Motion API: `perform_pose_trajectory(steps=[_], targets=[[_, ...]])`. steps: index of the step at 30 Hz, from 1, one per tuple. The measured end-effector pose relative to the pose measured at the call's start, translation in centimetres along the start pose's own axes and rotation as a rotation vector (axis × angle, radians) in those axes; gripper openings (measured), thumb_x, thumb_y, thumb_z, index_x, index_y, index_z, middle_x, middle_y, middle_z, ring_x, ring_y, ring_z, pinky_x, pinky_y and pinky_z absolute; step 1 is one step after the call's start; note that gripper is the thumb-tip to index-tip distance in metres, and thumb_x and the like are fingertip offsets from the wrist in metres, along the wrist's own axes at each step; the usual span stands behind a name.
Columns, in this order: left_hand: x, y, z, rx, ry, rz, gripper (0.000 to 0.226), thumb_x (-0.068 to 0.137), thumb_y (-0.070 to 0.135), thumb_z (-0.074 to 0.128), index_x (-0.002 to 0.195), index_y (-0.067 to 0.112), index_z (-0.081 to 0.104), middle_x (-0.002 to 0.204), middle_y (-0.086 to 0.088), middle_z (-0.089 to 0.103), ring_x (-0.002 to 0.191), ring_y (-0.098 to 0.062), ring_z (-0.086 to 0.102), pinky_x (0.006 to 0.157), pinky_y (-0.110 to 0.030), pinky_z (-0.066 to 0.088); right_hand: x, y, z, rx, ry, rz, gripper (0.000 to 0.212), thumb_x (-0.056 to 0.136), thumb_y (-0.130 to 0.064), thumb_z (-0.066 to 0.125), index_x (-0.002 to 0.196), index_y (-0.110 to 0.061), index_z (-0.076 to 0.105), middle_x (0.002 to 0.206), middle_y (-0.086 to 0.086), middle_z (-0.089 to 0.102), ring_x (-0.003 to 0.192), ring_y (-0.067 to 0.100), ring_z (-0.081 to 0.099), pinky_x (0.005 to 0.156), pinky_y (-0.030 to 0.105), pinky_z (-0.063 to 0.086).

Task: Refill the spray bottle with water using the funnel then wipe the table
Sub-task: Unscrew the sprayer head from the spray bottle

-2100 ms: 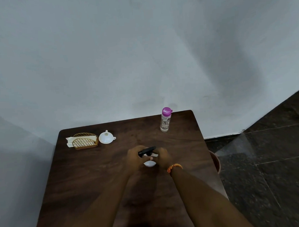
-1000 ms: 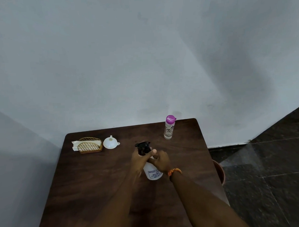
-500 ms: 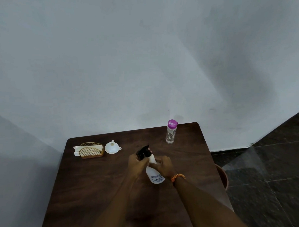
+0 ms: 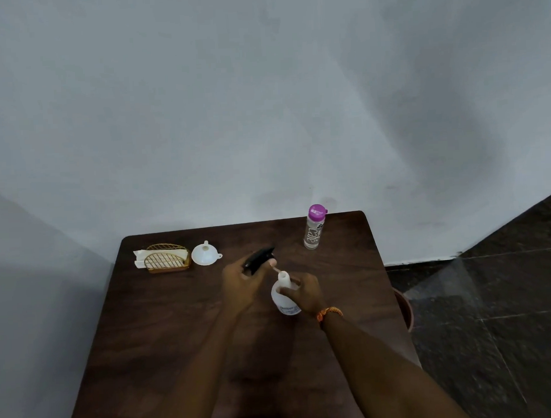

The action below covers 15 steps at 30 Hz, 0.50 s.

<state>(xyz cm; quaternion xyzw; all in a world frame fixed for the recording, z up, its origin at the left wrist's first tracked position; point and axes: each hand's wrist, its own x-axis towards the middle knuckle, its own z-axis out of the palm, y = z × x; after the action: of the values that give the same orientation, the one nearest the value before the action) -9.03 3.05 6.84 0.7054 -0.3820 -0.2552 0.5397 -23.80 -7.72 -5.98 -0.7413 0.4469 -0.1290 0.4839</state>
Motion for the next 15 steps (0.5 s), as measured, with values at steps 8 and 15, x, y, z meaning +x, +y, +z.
perform_pose_trajectory(steps=[8, 15], targets=[[-1.1, 0.0, -6.4, -0.468, 0.452, -0.199, 0.029, 0.085, 0.006, 0.082, 0.113, -0.001, 0.076, 0.096, 0.001, 0.081, 0.093, -0.018, 0.074, 0.087, -0.030, 0.061, -0.7, 2.0, -0.7, -0.002, -0.017, 0.025, 0.048, 0.078, -0.028, 0.088, 0.122, -0.018, 0.076, 0.126, -0.001, 0.073, 0.116, 0.012, 0.067, 0.097, 0.026, 0.052], [-6.1, -12.6, -7.0, -0.250, 0.292, -0.772, 0.044, 0.070, 0.021, 0.093, 0.103, -0.004, 0.077, 0.091, -0.022, 0.079, 0.068, -0.023, 0.072, 0.059, -0.030, 0.059, -1.4, 2.1, -0.4, 0.034, -0.086, -0.002, 0.049, 0.080, -0.021, 0.088, 0.127, -0.018, 0.074, 0.134, 0.002, 0.070, 0.133, 0.009, 0.057, 0.109, 0.025, 0.045]])
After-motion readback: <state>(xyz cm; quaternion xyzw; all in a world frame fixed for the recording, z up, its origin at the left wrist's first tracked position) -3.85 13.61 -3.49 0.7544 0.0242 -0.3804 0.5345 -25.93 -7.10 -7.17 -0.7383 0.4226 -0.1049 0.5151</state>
